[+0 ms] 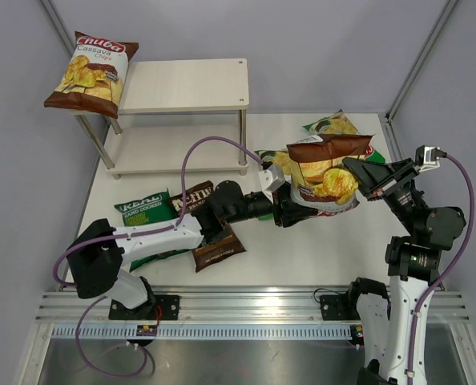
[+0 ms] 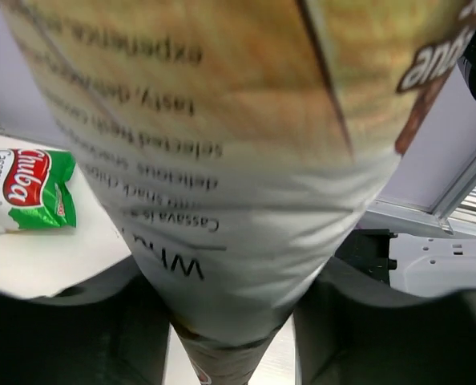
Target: Place and organize the chips bags onto the shelf
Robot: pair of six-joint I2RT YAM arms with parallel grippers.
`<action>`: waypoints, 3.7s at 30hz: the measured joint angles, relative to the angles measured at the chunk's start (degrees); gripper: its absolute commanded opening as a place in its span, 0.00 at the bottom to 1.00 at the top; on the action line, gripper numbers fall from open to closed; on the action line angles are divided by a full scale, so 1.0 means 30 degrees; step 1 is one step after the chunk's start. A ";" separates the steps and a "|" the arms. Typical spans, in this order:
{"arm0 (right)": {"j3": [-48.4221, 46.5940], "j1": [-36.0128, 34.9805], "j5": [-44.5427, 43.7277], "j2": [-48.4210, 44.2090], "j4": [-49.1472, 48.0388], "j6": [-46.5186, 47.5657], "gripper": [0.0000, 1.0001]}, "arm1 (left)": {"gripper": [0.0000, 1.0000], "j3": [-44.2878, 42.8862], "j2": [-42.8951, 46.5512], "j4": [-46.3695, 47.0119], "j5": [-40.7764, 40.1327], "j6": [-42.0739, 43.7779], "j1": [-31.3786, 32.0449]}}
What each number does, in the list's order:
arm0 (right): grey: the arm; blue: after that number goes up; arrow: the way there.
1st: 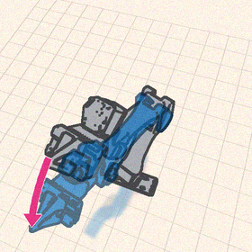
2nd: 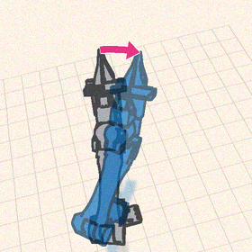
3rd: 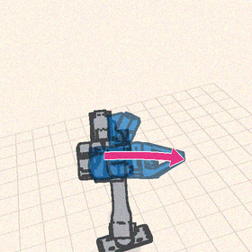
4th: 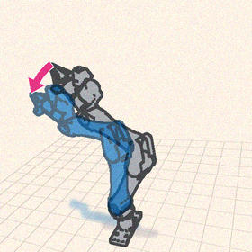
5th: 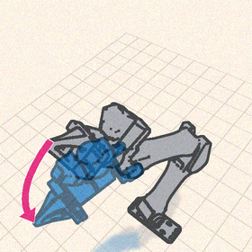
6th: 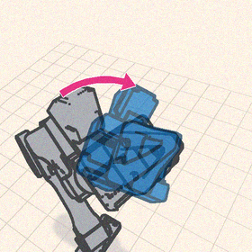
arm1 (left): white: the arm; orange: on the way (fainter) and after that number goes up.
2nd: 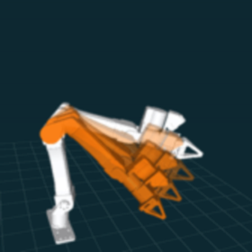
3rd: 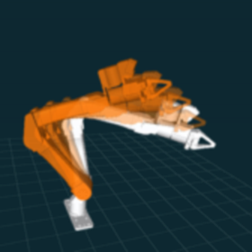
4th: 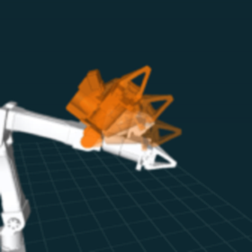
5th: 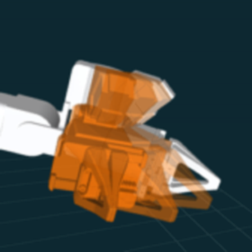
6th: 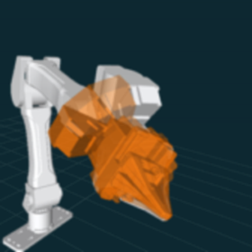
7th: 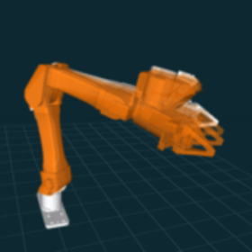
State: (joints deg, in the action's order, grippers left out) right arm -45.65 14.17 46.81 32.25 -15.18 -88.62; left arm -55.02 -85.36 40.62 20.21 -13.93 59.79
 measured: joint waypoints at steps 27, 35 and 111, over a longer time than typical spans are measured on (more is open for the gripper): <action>-0.3869 -0.0189 0.5544 -0.1355 0.4612 1.4054 0.99 | 0.09 0.0175 0.5333 -0.6054 1.1001 -0.3963 -0.4554; -0.4240 -0.0998 0.7577 -0.1333 0.6499 1.6560 0.99 | 0.15 0.0459 0.6783 -0.3708 1.4498 -0.6827 -0.4590; 0.1377 -0.3563 -0.2943 0.7475 -1.8032 -0.0612 0.20 | 0.99 0.4131 0.6725 0.6550 0.1297 -1.4564 -0.5326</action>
State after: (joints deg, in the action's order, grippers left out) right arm -41.52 3.49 37.98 54.68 -69.28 -90.45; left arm -42.63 -65.19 60.27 24.10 -57.63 43.81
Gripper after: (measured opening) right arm 0.303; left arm 0.988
